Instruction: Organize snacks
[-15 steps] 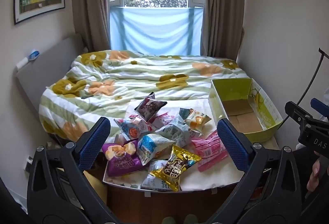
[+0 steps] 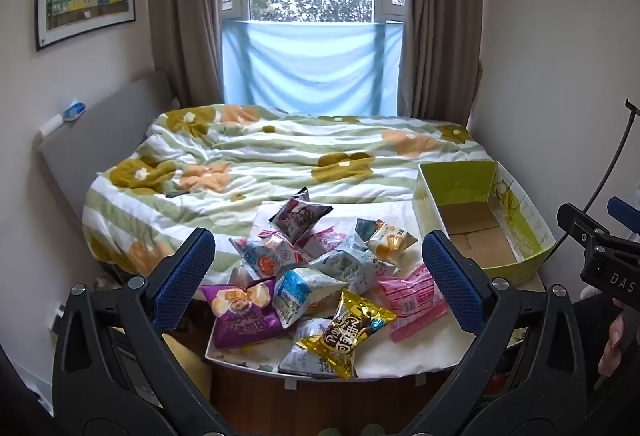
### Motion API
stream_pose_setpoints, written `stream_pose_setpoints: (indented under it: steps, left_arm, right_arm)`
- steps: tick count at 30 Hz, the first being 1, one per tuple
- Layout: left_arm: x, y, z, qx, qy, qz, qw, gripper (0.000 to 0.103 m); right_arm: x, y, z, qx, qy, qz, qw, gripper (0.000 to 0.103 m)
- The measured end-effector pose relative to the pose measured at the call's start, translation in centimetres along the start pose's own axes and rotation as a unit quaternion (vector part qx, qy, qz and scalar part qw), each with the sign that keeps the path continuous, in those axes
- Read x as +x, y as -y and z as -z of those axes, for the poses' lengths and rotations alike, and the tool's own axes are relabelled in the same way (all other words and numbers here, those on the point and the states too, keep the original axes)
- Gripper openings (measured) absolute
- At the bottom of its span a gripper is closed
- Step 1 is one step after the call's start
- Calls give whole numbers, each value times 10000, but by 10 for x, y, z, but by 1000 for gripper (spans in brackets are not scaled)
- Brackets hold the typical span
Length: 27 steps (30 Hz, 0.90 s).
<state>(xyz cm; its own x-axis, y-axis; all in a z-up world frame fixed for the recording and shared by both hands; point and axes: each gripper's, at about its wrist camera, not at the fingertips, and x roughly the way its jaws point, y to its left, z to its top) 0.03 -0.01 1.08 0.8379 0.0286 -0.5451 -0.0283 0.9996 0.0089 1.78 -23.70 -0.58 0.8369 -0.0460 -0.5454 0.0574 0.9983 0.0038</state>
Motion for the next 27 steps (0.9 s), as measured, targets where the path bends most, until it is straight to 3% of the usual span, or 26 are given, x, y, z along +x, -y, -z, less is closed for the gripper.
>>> stream_pose_setpoints:
  steps: [27]
  left_arm:
    - [1, 1, 4, 30, 39, -62, 10000, 102]
  right_arm:
    - [6, -4, 3, -2, -118, -65, 9999, 103]
